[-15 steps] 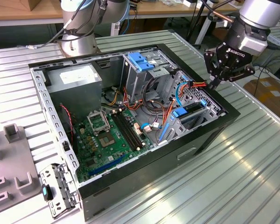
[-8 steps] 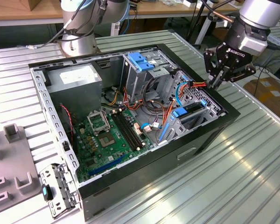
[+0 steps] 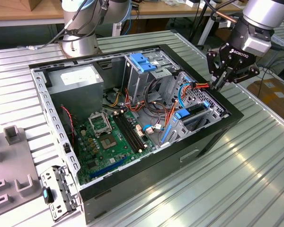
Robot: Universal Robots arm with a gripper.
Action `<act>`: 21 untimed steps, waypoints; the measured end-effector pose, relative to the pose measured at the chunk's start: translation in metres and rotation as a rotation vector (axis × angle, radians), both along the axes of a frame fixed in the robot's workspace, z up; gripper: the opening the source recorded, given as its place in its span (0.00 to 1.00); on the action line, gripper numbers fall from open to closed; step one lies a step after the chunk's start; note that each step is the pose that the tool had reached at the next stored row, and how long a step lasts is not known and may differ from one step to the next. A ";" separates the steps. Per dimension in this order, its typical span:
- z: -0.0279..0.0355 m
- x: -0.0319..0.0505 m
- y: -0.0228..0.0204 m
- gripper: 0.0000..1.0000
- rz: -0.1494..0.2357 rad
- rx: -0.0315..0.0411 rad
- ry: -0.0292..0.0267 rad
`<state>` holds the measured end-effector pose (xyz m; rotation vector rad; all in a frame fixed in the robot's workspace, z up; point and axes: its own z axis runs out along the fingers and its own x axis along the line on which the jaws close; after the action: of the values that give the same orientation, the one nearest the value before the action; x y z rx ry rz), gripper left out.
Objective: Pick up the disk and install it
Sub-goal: 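Insert the first disk wire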
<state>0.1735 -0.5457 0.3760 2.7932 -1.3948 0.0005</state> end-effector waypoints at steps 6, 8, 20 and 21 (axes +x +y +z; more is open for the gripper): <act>0.0000 0.0000 0.0000 0.24 0.011 0.0000 0.0000; 0.0000 0.0000 -0.0001 0.24 0.021 0.0000 0.0000; 0.0000 0.0000 0.0149 0.24 0.165 0.0000 0.0000; -0.0003 0.0003 0.0154 0.24 0.187 0.0000 0.0000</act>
<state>0.1738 -0.5303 0.3756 2.9111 -1.1286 0.0034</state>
